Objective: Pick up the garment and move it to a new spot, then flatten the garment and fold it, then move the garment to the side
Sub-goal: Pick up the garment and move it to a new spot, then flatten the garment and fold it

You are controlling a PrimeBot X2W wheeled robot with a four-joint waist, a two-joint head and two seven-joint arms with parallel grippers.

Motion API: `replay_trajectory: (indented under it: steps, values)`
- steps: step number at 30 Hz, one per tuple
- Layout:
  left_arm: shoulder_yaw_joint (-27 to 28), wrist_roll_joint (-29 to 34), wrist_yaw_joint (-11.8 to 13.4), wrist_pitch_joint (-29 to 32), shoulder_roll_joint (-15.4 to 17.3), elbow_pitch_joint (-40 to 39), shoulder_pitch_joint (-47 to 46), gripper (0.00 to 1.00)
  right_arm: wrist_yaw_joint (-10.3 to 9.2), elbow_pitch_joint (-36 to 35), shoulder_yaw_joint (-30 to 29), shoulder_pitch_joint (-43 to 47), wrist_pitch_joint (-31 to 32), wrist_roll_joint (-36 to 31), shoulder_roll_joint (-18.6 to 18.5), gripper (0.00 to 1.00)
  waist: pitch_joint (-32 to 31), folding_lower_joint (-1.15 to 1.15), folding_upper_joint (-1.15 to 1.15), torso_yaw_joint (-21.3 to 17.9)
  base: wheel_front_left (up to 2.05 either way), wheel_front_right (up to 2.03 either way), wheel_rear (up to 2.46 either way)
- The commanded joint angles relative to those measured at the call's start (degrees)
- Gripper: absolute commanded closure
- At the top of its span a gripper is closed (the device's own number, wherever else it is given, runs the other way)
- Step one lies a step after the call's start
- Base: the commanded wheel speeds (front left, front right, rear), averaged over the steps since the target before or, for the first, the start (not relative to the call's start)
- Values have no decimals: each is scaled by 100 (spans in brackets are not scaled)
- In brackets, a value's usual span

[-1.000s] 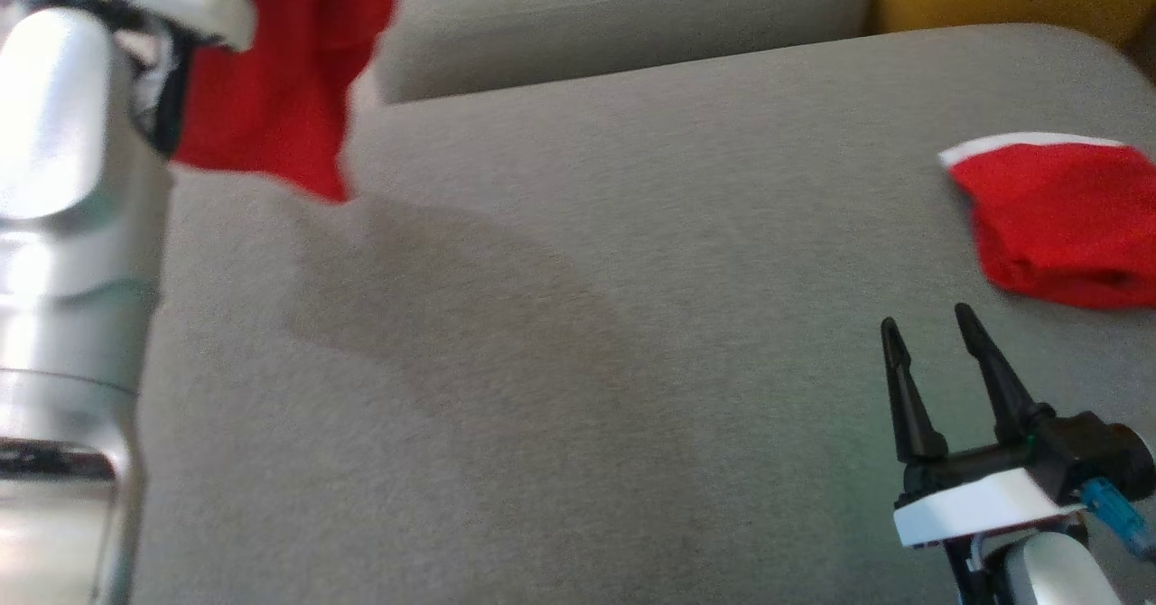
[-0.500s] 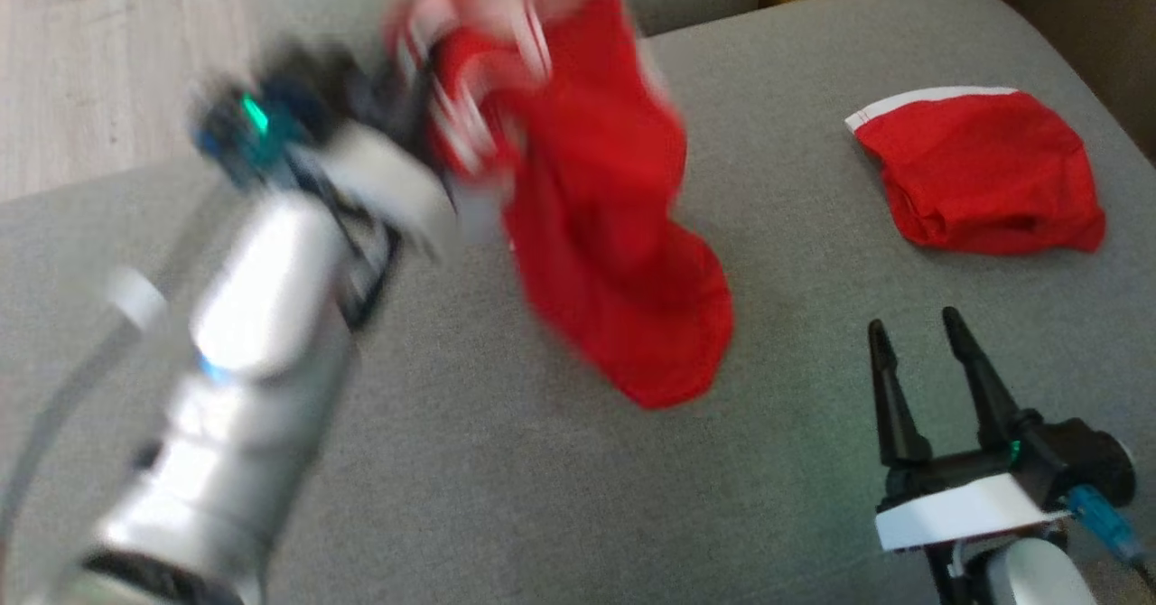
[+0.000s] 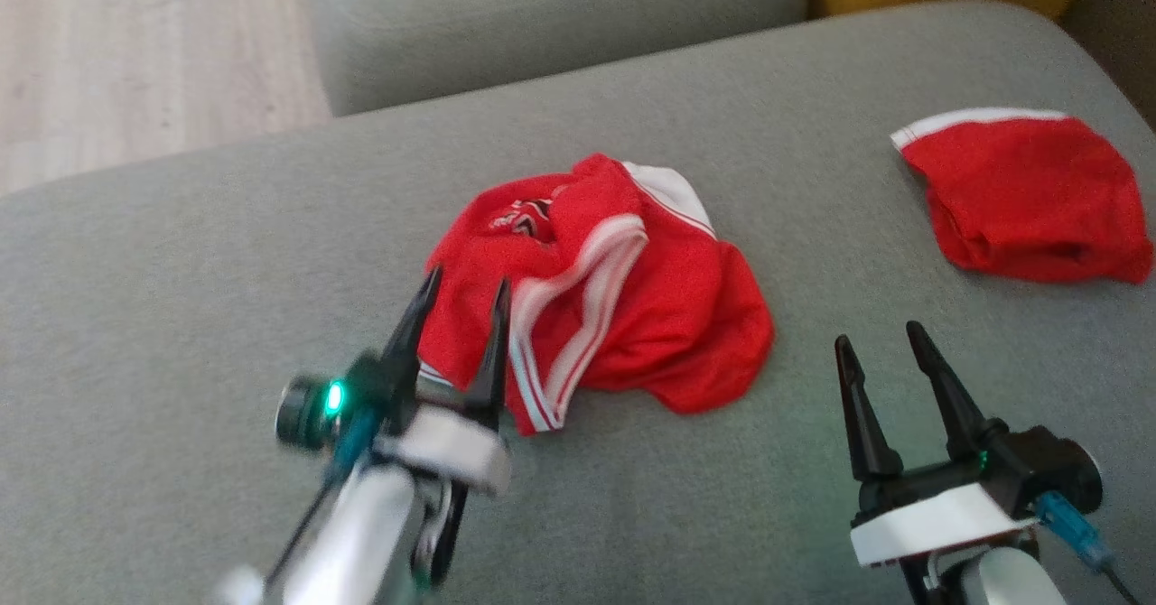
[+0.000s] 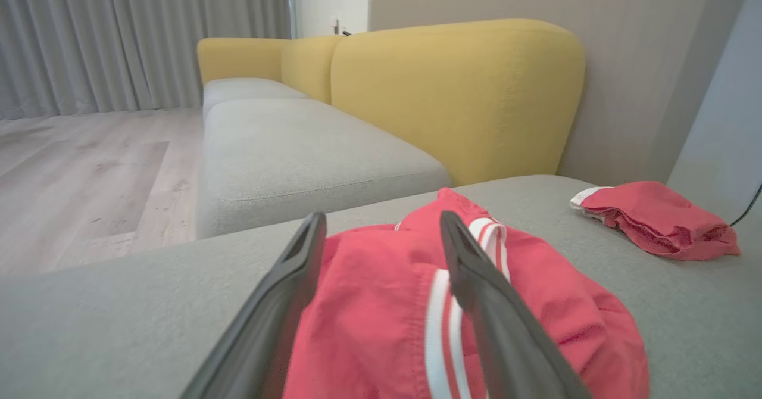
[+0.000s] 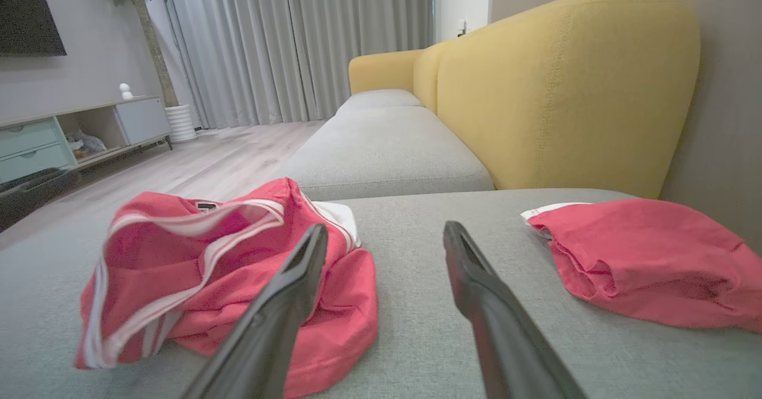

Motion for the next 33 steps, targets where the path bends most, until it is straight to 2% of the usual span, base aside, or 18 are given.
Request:
replay_trajectory:
  steps: [1, 7, 13, 20, 33]
  values:
    - [322, 72, 104, -52, 39, -343, 308, 0, 39, -149, 139, -53, -62, 2, 13, 0, -221, 0, 0, 261, 0, 0, 0]
    - [972, 398, 416, -53, -44, -1682, 1651, 0, 39, -39, 217, 129, -62, 85, 54, 0, -546, 0, 0, 766, 0, 0, 0]
    - [1247, 602, 688, -54, -56, -2660, 2598, 0, 39, 140, 112, 379, -62, 98, 96, 0, -842, 0, 0, 1106, 0, 0, 0]
    - [1382, 833, 769, -54, -58, -2851, 3176, 0, 39, 209, -31, 587, -62, 100, 115, 0, -995, 0, 0, 1313, 0, 0, 0]
    - [1330, 903, 760, -54, -58, -2748, 3179, 0, 39, 204, -23, 614, -62, 247, 119, 0, -1001, 0, 0, 1319, 0, 0, 0]
